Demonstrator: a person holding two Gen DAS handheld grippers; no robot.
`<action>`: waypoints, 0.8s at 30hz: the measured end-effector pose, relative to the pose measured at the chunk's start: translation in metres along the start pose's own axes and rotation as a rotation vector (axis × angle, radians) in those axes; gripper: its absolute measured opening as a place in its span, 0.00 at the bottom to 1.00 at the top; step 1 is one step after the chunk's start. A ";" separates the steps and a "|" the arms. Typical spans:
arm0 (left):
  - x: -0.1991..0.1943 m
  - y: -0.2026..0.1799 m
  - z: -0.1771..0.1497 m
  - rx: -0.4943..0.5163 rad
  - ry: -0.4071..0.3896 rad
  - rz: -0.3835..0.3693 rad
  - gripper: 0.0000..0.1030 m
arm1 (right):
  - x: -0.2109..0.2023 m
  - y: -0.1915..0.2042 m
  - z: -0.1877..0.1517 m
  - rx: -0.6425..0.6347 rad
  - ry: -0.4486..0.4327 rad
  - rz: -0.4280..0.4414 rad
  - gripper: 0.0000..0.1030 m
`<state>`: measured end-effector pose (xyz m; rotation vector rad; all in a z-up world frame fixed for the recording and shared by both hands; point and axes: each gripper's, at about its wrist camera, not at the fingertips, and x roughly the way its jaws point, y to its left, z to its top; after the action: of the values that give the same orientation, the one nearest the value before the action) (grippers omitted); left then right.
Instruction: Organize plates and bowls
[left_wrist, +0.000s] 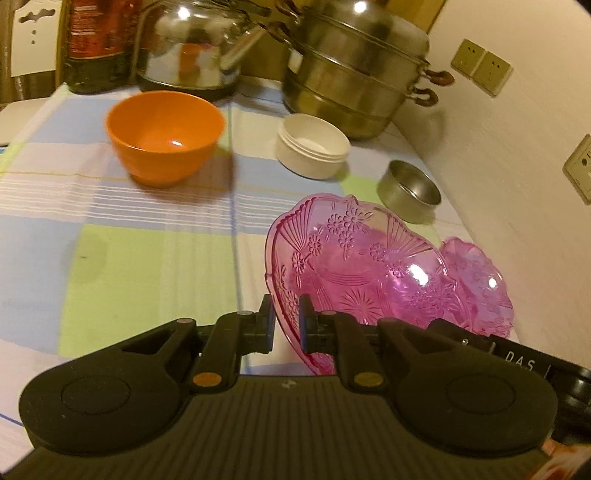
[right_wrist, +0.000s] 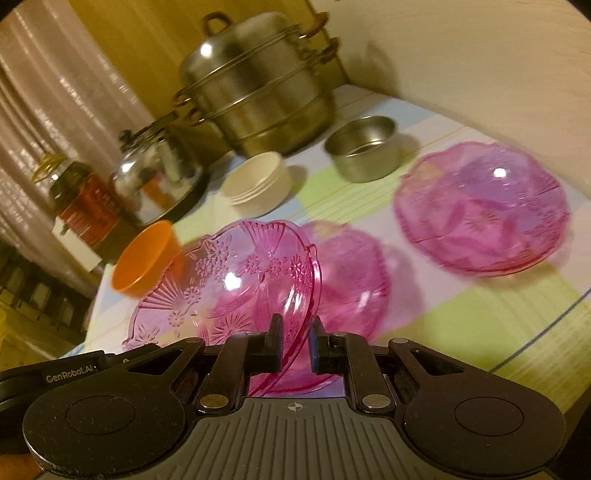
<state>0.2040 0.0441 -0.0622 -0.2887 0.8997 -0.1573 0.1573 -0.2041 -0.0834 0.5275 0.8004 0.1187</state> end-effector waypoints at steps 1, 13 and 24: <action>0.004 -0.003 0.000 0.001 0.005 -0.002 0.11 | 0.001 -0.005 0.001 0.005 -0.003 -0.007 0.13; 0.038 -0.024 -0.002 0.012 0.047 0.003 0.12 | 0.017 -0.030 0.013 -0.009 -0.022 -0.061 0.13; 0.053 -0.026 -0.002 0.039 0.051 0.019 0.13 | 0.032 -0.028 0.011 -0.082 -0.032 -0.088 0.14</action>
<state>0.2346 0.0055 -0.0943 -0.2405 0.9485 -0.1653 0.1846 -0.2234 -0.1118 0.4155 0.7833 0.0611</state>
